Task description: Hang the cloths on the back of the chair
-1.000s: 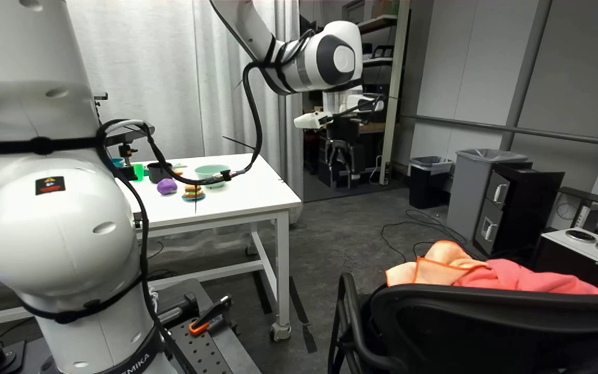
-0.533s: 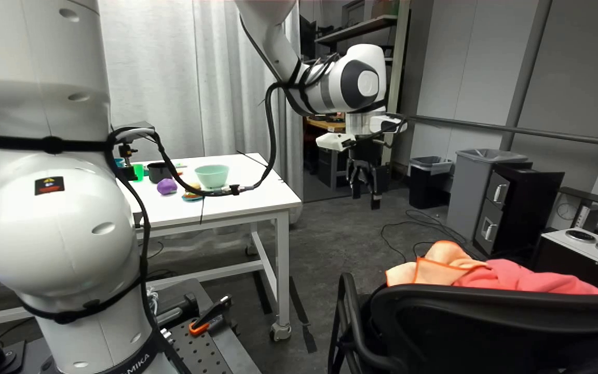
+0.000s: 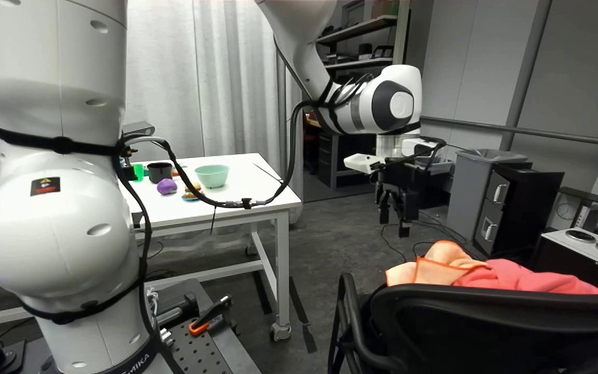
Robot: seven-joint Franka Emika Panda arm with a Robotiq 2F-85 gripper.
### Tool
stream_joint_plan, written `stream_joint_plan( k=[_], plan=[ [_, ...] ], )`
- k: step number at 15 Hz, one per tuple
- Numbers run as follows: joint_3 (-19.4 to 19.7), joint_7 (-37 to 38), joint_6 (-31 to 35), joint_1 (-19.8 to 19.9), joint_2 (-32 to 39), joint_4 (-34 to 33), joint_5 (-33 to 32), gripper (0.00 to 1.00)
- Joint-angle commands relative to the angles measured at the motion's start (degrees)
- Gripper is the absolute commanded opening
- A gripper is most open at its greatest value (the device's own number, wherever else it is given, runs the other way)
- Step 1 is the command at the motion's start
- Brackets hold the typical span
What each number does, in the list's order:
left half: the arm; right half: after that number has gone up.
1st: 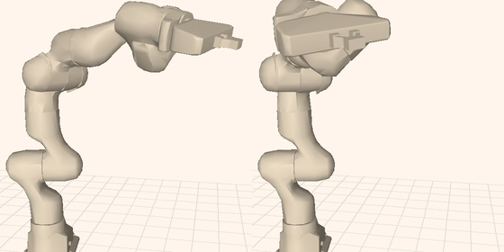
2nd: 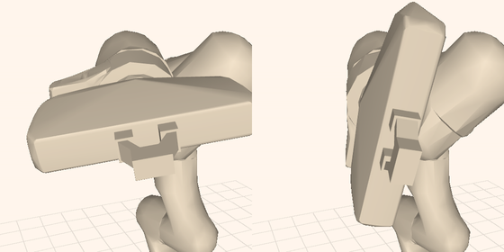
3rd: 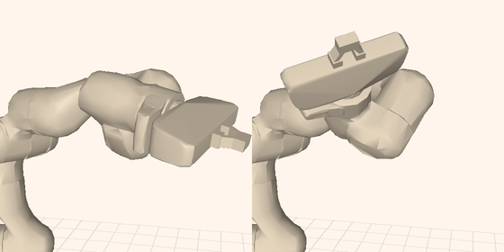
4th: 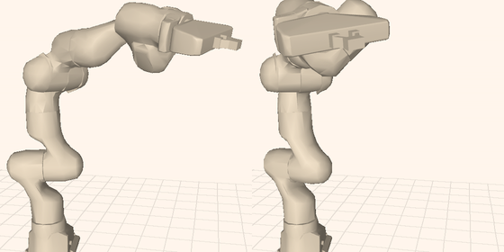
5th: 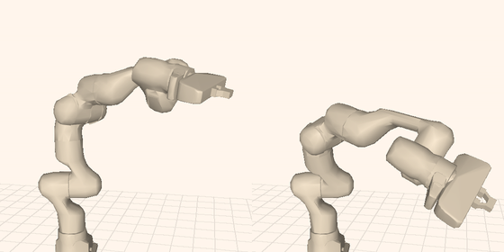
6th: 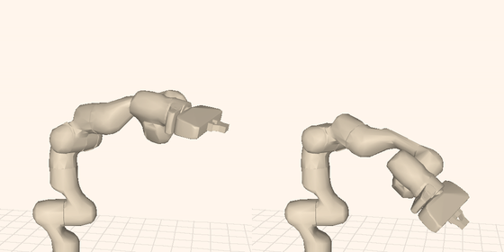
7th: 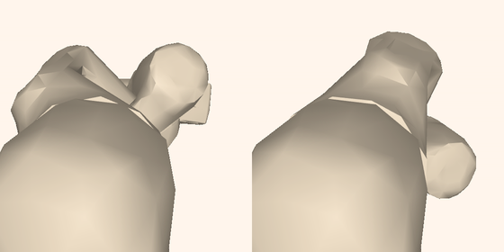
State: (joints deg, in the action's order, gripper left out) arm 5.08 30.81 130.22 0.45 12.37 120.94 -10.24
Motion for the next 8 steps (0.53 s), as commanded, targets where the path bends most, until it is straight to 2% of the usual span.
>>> stream_joint_plan(
  k=[1,8],
  plan=[
    [1.96,-0.99,0.15,0.89,3.40,-2.95,0.09,1.00],
    [5.52,-0.09,-0.24,1.50,6.82,-4.41,-0.35,1.00]
  ],
)
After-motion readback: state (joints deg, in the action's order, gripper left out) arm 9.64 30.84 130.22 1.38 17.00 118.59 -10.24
